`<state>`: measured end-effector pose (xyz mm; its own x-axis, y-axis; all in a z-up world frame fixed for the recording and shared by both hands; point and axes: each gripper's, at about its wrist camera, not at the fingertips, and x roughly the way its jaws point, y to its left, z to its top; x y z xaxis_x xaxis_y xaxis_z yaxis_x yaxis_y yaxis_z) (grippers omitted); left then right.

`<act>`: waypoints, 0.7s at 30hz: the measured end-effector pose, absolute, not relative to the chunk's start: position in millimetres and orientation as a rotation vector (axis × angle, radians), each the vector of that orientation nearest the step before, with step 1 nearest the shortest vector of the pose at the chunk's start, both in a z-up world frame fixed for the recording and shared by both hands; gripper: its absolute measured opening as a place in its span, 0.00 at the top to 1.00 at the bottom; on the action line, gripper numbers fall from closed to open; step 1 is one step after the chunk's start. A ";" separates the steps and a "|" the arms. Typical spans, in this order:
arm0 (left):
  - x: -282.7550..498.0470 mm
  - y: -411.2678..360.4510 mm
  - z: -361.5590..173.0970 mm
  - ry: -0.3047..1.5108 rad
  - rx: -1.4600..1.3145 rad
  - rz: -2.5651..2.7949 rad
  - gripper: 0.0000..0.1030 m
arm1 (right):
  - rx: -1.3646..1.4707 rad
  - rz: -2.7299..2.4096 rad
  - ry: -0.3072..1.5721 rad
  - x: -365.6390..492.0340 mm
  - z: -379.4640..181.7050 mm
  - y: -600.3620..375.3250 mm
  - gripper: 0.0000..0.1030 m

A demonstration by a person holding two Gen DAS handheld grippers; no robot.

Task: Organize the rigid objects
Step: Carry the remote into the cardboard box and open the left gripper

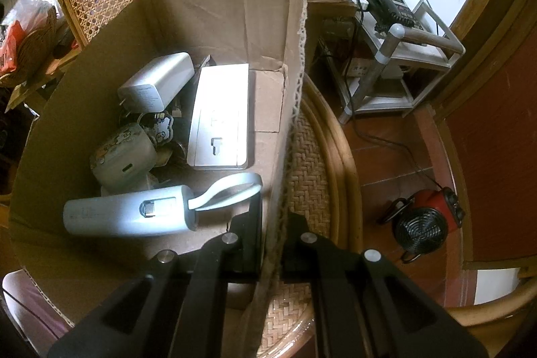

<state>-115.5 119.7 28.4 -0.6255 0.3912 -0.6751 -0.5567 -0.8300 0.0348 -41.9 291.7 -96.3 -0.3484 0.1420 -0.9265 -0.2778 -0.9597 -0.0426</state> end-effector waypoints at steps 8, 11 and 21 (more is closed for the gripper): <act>-100.4 159.4 21.3 0.423 -0.945 2.339 0.61 | -1.622 2.379 0.195 -42.9 -97.5 293.0 0.92; -101.3 167.2 11.8 0.411 -0.988 2.289 0.62 | -1.622 2.379 0.194 -43.7 -97.1 294.3 0.92; -99.4 186.4 -21.1 0.428 -1.080 2.212 0.63 | -1.626 2.383 0.189 -44.0 -96.7 298.7 0.92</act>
<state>-99.4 186.4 -21.1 -0.4639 0.3976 -0.7916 -0.6640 -0.7476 0.0136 -44.0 298.7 -96.7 -0.3460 0.1324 -0.9288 -0.2770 -0.9603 -0.0336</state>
